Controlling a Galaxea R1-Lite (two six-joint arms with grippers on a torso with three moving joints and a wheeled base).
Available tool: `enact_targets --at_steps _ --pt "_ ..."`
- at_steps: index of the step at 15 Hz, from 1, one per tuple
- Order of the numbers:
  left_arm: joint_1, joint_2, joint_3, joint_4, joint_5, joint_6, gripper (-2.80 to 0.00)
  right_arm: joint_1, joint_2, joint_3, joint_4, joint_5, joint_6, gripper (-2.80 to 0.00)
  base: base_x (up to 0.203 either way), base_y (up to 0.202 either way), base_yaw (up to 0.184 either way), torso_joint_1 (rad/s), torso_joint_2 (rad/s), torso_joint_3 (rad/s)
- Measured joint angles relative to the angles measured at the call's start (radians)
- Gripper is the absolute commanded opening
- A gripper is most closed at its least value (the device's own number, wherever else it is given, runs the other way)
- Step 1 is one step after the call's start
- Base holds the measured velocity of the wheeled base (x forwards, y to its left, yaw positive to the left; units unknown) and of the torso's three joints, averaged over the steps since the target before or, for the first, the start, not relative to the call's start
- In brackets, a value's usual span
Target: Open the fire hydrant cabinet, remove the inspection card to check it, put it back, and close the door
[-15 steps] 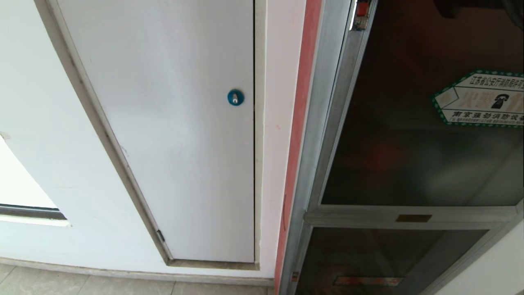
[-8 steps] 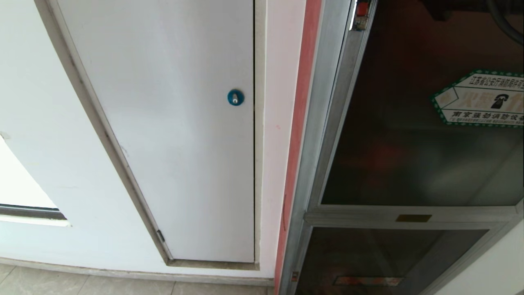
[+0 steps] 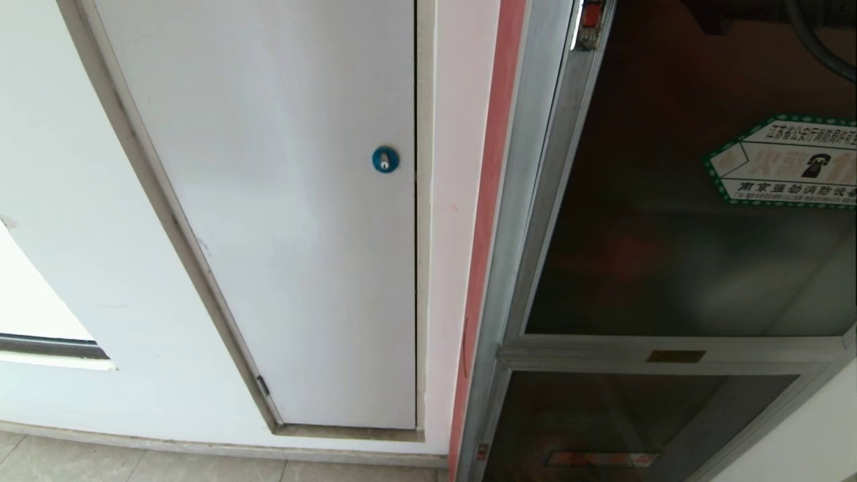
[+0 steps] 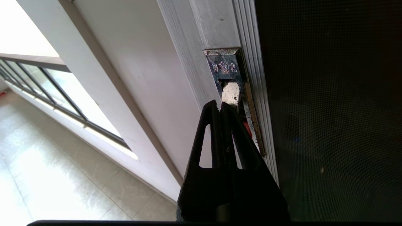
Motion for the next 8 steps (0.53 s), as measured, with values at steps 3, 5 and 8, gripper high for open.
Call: enact_targets --at_steps 3,5,8 --pt "0.0 0.0 0.0 0.0 0.0 0.0 -2.8 -0.006 0.001 0.001 0.001 0.0 0.002 -2.8 0.0 0.0 0.0 0.0 0.0 0.0" --pt "0.0 0.0 0.0 0.0 0.0 0.0 -2.8 -0.008 0.003 0.005 0.004 -0.001 0.001 -2.8 0.0 0.0 0.0 0.0 0.0 0.0" --pt "0.0 0.0 0.0 0.0 0.0 0.0 -2.8 -0.008 0.007 0.007 0.006 -0.001 0.001 -2.8 0.0 0.0 0.0 0.0 0.0 0.0"
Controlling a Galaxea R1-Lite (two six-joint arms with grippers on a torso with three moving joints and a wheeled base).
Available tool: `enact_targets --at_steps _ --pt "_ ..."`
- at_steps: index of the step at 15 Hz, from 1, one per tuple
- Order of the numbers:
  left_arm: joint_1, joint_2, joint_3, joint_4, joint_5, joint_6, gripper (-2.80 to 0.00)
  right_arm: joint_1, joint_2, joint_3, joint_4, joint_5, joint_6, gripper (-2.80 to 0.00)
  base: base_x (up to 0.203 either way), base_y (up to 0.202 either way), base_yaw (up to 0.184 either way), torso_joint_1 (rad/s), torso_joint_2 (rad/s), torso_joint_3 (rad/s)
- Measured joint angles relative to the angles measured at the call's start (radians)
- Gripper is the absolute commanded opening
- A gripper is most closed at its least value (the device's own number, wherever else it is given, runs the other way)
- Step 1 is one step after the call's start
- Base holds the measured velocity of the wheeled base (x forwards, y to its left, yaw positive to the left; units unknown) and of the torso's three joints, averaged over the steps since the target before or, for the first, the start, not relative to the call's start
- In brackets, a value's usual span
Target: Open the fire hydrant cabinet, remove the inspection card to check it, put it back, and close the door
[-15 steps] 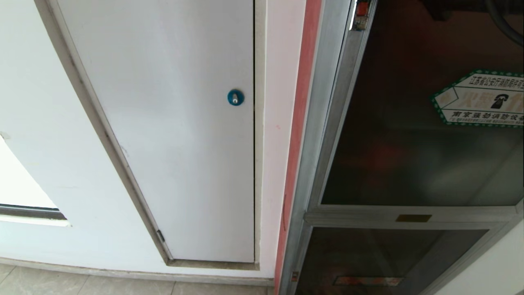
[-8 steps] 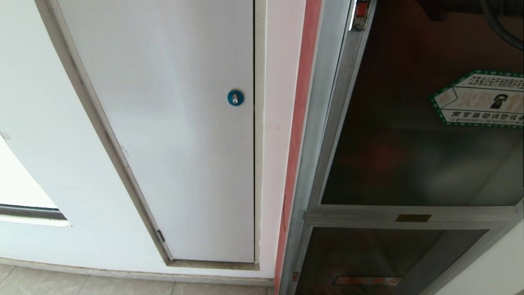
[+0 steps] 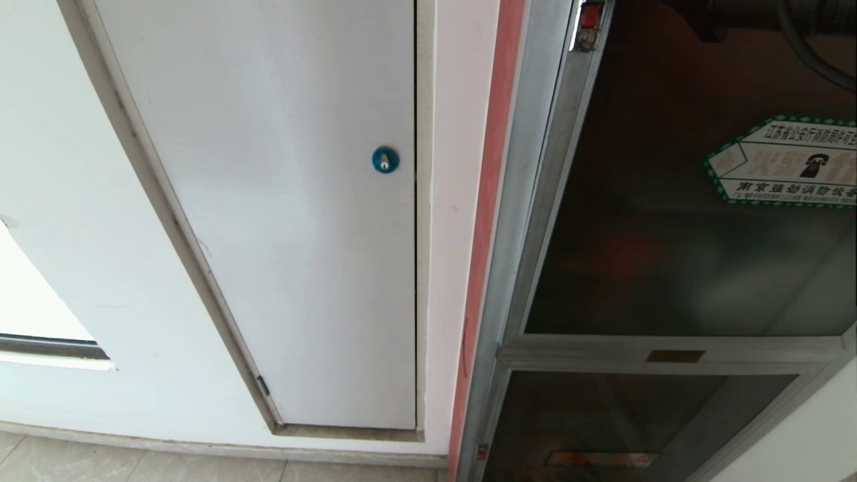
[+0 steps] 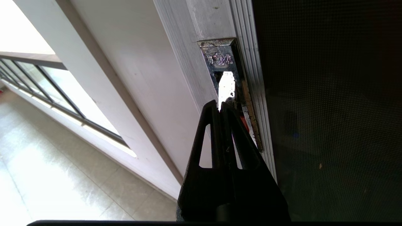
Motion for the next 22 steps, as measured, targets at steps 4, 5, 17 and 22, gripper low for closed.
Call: enact_targets --at_steps 4,5,17,22 --pt "0.0 0.0 0.0 0.0 0.0 0.0 -2.8 0.0 0.006 -0.002 -0.003 0.0 0.0 -2.8 0.0 0.0 0.0 0.0 0.0 0.0" --pt "0.0 0.0 0.0 0.0 0.0 0.0 -2.8 -0.003 0.008 -0.003 -0.005 0.0 0.0 -2.8 0.0 0.0 0.0 0.0 0.0 0.0" --pt "0.0 0.0 0.0 0.0 0.0 0.0 -2.8 -0.031 0.03 -0.004 -0.008 -0.002 -0.006 -2.8 0.0 0.0 0.0 0.0 0.0 0.0" --pt "0.0 0.0 0.0 0.0 0.0 0.0 -2.8 -0.031 0.038 -0.004 -0.008 -0.002 -0.013 -2.8 0.0 0.0 0.0 0.0 0.0 0.0"
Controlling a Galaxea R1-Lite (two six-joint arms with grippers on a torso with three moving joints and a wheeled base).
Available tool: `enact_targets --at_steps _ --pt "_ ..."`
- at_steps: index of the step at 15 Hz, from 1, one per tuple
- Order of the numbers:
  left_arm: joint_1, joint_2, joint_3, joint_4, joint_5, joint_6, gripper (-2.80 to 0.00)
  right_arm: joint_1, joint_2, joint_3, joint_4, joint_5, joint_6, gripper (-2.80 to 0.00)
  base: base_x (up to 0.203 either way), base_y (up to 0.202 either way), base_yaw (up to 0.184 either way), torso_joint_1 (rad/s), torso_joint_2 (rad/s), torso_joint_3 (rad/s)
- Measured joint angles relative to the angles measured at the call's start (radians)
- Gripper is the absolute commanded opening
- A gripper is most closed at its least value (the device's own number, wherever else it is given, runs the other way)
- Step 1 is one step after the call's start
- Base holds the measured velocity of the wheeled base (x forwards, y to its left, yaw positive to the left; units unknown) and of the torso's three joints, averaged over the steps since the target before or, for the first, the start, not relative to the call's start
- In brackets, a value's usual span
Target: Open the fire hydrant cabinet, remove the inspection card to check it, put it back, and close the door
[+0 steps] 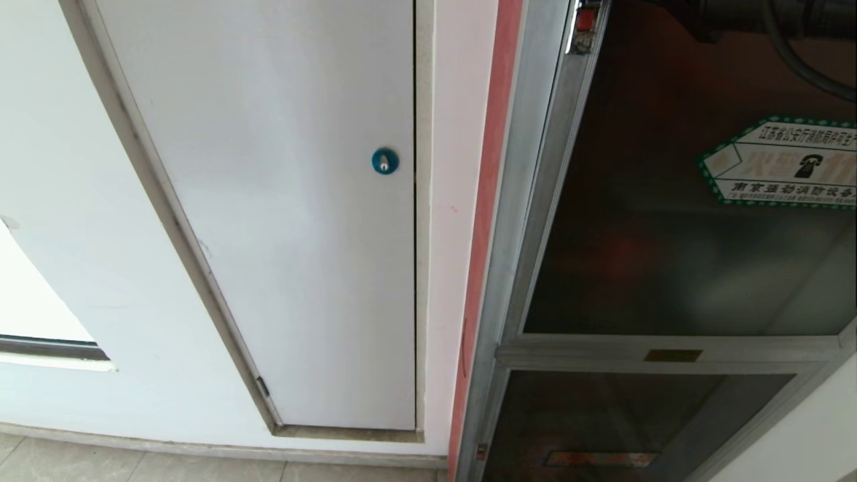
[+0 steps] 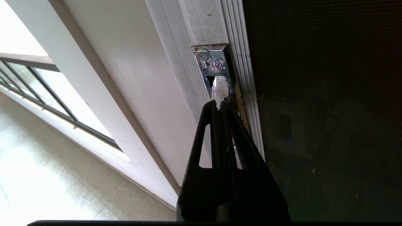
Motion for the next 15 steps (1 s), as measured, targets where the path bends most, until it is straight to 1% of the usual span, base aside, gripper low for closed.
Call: enact_targets --at_steps 15 --pt "0.0 0.0 0.0 0.0 0.0 0.0 -2.8 -0.005 0.026 -0.003 0.002 -0.002 -0.021 -2.8 0.0 0.0 0.0 0.0 0.0 0.0"
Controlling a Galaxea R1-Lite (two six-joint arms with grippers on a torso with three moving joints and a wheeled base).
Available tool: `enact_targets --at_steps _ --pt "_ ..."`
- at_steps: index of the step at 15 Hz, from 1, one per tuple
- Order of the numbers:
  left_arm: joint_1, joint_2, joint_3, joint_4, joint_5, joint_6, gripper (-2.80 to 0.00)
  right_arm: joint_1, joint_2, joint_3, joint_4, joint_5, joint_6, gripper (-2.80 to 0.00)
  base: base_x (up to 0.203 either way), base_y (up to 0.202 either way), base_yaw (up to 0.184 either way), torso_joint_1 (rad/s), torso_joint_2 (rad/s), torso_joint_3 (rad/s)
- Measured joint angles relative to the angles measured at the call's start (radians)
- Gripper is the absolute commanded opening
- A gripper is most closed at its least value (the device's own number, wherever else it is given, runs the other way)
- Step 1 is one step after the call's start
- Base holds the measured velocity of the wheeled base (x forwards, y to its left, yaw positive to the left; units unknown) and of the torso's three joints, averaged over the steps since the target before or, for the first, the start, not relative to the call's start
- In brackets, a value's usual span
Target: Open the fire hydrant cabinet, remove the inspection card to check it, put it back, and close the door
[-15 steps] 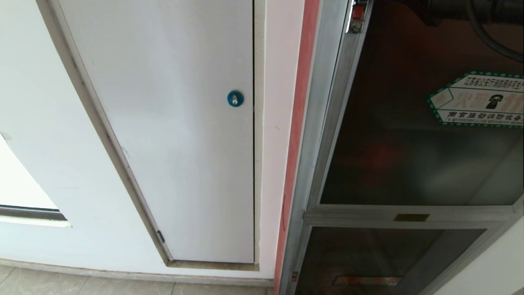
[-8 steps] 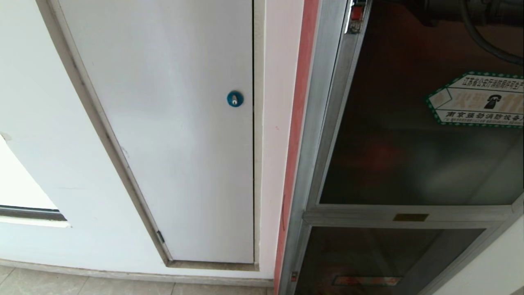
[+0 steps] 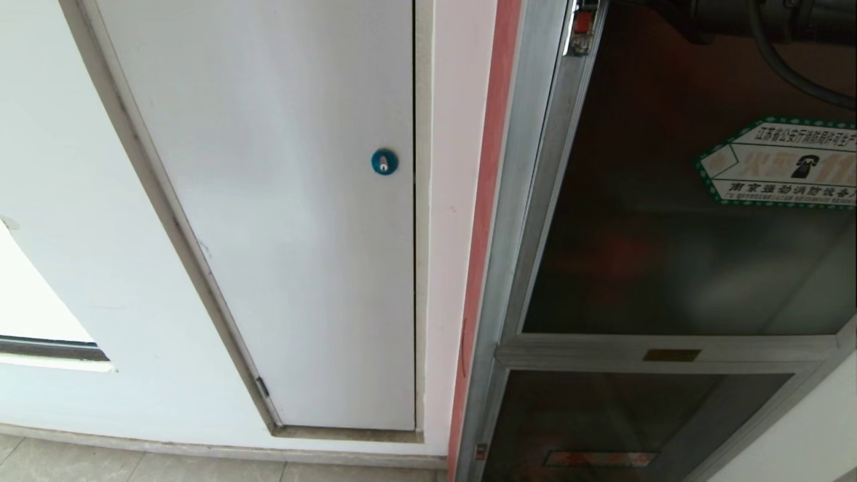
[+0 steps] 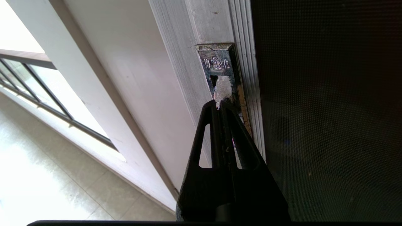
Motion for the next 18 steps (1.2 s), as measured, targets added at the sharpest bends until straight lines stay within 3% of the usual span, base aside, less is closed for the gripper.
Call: enact_targets --at_steps 18 --pt "0.0 0.0 0.0 0.0 0.0 0.0 -2.8 0.008 -0.007 0.008 0.004 0.004 0.0 -2.8 0.0 0.0 0.0 0.0 0.0 0.0"
